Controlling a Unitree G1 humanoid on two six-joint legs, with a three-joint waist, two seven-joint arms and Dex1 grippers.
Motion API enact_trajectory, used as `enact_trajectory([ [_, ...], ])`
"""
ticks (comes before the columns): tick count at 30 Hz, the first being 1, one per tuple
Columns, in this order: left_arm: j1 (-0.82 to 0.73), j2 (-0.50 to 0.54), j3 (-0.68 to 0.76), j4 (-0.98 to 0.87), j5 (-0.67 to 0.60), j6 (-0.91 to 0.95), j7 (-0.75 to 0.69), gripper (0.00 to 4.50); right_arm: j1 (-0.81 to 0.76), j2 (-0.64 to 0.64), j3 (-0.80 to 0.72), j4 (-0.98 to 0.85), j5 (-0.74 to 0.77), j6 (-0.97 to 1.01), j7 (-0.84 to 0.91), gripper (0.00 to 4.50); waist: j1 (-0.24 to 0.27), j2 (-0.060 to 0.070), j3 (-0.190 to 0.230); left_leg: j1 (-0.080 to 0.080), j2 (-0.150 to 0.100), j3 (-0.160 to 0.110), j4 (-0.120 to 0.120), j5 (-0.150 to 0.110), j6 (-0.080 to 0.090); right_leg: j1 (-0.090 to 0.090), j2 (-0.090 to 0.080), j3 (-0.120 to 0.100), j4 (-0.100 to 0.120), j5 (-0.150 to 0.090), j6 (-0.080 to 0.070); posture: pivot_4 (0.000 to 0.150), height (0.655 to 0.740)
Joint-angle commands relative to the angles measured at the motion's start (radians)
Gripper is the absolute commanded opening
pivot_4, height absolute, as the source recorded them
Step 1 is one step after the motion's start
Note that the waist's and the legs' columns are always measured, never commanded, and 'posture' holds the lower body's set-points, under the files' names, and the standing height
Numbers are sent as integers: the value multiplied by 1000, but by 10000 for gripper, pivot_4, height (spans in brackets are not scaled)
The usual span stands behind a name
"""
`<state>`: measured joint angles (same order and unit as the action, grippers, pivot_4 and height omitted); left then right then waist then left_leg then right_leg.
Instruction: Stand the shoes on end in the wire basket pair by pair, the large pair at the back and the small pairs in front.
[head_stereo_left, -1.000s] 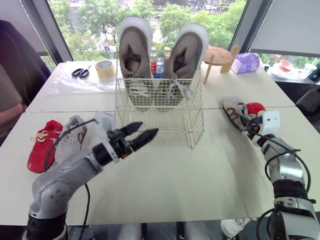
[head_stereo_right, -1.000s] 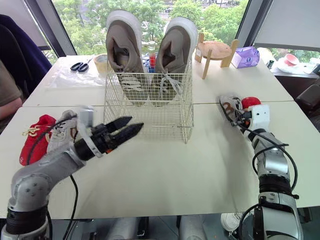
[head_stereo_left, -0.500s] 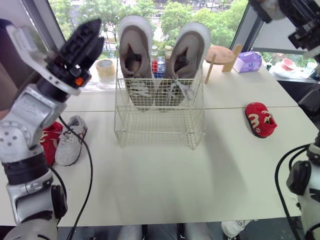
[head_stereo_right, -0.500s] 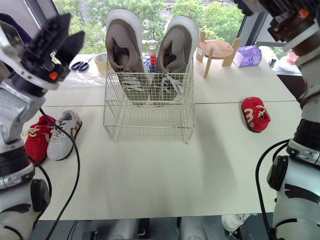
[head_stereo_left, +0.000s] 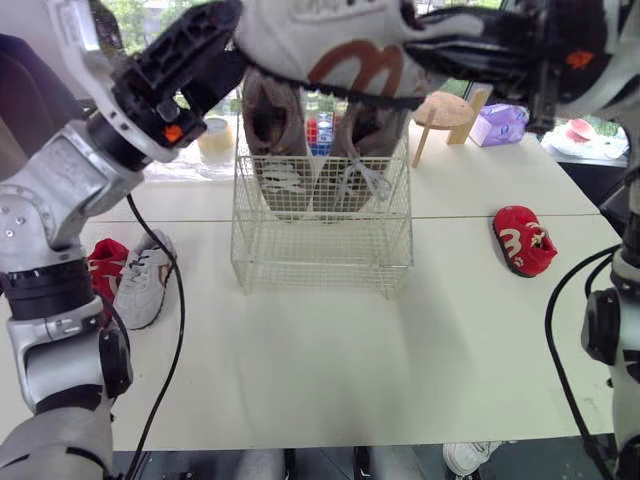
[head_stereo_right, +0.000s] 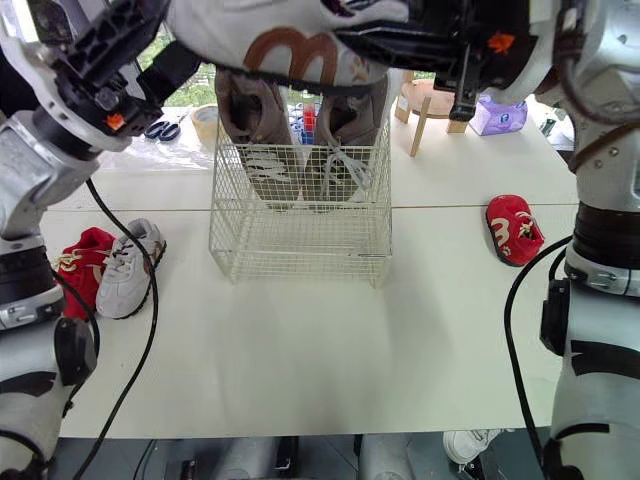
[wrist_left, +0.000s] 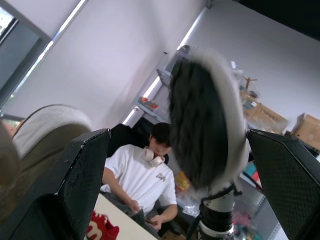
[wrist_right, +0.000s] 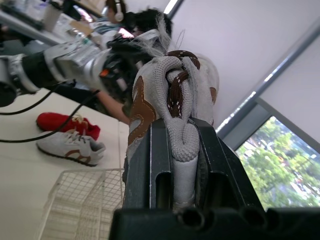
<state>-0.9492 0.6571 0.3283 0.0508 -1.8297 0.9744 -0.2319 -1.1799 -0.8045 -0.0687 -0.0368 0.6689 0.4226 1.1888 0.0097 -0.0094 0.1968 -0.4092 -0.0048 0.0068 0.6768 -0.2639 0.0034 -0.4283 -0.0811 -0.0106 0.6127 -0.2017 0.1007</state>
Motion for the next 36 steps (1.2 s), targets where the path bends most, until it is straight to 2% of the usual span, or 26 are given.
enact_trajectory([
  [1, -31, 27, 15, 3, -9, 26, -31, 45000, -26, 1, -20, -17, -18, -41, 15, 144, -1, 0, 0, 0, 0, 0, 0, 0, 0, 0, 0, 0, 0, 0, 0, 1500, 7400],
  [5, -56, 50, 0, 33, 32, 71, -83, 45000, -3, 8, -19, -24, -24, -49, 25, 144, -1, 0, 0, 0, 0, 0, 0, 0, 0, 0, 0, 0, 0, 0, 0, 1500, 7400],
  [7, -65, 54, 2, 55, 47, 85, -107, 39761, 5, 13, -18, -32, -26, -50, 24, 0, 0, 0, 0, 0, 0, 0, 0, 0, 0, 0, 0, 0, 0, 0, 0, 1500, 7400],
  [9, -71, 56, 7, 65, 44, 100, -123, 32647, 10, 17, -20, -44, -26, -46, 19, 0, 0, 0, 0, 0, 0, 0, 0, 0, 0, 0, 0, 0, 0, 0, 0, 1500, 7400],
  [13, -72, 50, 15, 69, 46, 108, -129, 12626, 23, 26, -23, -82, -17, -25, 2, 0, -1, 0, 0, 0, 0, 0, 0, 0, 0, -1, 0, 0, 0, 0, 0, 1500, 7400],
  [15, -66, 43, 20, 63, 51, 103, -122, 4394, 33, 29, -25, -100, -4, 2, -10, 0, -1, 0, 0, 0, 0, 0, 0, 0, 0, -1, 0, 0, 0, 0, 0, 1500, 7400],
  [16, -60, 43, 22, 54, 66, 96, -119, 2264, 39, 30, -29, -107, 6, 21, -19, 0, 0, 0, 0, 0, 0, 0, 0, 0, 0, -1, 0, 0, 0, 0, 0, 1500, 7400],
  [18, -45, 37, 38, 39, 88, 69, -107, 2264, 55, 35, -41, -113, 12, 48, -52, 0, 0, 0, 0, 0, 0, 0, 0, 0, 0, -1, 0, 0, 0, 0, 0, 1500, 7400],
  [20, -24, 17, 78, 28, 75, 23, -64, 2253, 69, 65, -81, -99, 43, 84, -118, 10494, 0, 0, 0, 0, 0, 0, 0, 0, 0, -1, 0, 0, 0, 0, 0, 1500, 7400],
  [21, -9, 2, 98, 16, 65, -3, -38, 2253, 74, 88, -113, -84, 75, 112, -163, 13088, 0, 0, 0, 0, 0, 0, 0, 0, 0, -1, -1, 0, 0, 0, 0, 1500, 7400],
  [23, 30, -40, 140, -30, 33, -66, 22, 2253, 99, 159, -208, -54, 179, 175, -293, 23763, 0, 0, 0, 0, 1, 0, 0, 0, -1, -1, -1, 1, 1, 0, 0, 1500, 7400],
  [27, 96, -164, 192, -161, 27, -216, 110, 2253, 190, 355, -378, -62, 414, 229, -599, 42365, 1, -1, -1, 0, 1, 0, -3, 1, -2, -1, -3, 2, 0, 1, -1, 1500, 7400],
  [28, 105, -205, 196, -192, 28, -257, 129, 2253, 218, 420, -397, -81, 472, 230, -678, 44405, 2, -1, -1, 0, 1, 0, -3, 1, -2, -1, -3, 2, 0, 1, -1, 1500, 7400],
  [32, 134, -352, 156, -278, 40, -354, 169, 2253, 295, 673, -385, -147, 646, 208, -949, 44405, 2, -1, -1, 0, -1, 1, -7, 2, -4, -3, -7, 2, 0, 1, -2, 1500, 7400],
  [36, 152, -450, 93, -311, 81, -404, 185, 2253, 317, 797, -303, -202, 657, 192, -1057, 44405, 0, -1, -1, 0, -2, 2, -10, 3, -4, -6, -5, 2, 1, 1, -1, 1500, 7400],
])
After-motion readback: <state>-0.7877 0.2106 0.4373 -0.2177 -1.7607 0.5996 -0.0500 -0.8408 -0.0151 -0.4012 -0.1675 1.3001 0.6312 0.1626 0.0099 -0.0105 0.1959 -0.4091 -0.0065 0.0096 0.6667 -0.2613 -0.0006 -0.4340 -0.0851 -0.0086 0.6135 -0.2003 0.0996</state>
